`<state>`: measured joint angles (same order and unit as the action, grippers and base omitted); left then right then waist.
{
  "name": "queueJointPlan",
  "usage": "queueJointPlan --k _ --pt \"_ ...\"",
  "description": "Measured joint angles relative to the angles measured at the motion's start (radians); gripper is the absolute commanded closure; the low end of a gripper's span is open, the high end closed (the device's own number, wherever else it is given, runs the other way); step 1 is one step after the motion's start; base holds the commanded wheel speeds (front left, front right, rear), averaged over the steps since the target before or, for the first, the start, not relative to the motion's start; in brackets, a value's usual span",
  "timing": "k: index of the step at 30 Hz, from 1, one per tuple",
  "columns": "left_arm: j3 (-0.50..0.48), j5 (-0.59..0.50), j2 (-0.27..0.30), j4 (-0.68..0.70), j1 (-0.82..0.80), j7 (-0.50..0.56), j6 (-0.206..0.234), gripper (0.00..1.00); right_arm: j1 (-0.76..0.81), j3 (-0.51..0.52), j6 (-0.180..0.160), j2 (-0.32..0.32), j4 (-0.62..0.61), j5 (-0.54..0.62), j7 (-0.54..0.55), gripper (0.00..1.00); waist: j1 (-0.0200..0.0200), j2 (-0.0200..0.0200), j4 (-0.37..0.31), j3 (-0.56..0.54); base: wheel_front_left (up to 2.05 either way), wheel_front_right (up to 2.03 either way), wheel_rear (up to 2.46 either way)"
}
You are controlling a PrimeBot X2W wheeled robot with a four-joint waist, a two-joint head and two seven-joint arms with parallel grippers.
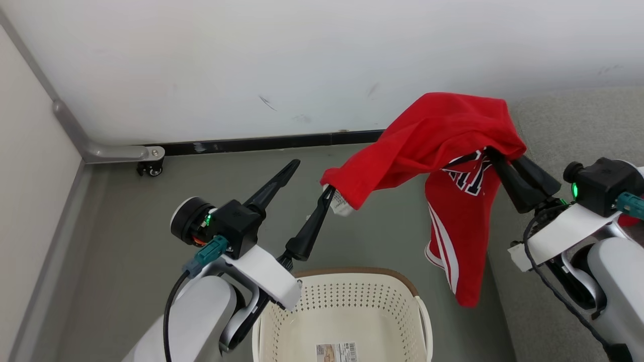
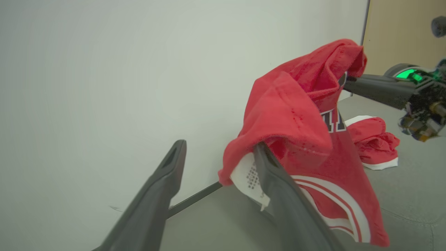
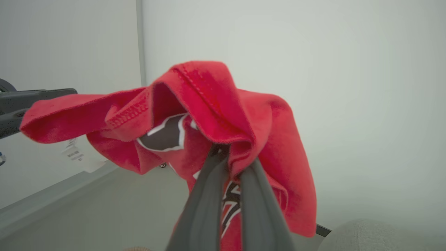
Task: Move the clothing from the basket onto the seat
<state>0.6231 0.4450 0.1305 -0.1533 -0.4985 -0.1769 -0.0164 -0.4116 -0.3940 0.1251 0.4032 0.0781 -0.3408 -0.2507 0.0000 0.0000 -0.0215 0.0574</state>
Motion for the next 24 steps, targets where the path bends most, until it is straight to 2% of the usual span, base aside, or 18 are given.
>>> queueJointPlan --k 12,24 --pt "0.034 0.013 0.012 -0.012 0.078 -0.033 -0.058 0.0 0.083 0.127 0.0 0.04 -0.029 0.022 0.0 1.0 0.0 0.0 -0.046 0.009 0.0 0.0 0.0" --pt "0.095 0.018 0.006 -0.001 0.105 -0.053 -0.076 0.0 0.191 0.265 0.0 0.028 -0.069 0.035 0.0 1.0 0.0 0.0 -0.102 0.009 0.0 0.0 0.0"
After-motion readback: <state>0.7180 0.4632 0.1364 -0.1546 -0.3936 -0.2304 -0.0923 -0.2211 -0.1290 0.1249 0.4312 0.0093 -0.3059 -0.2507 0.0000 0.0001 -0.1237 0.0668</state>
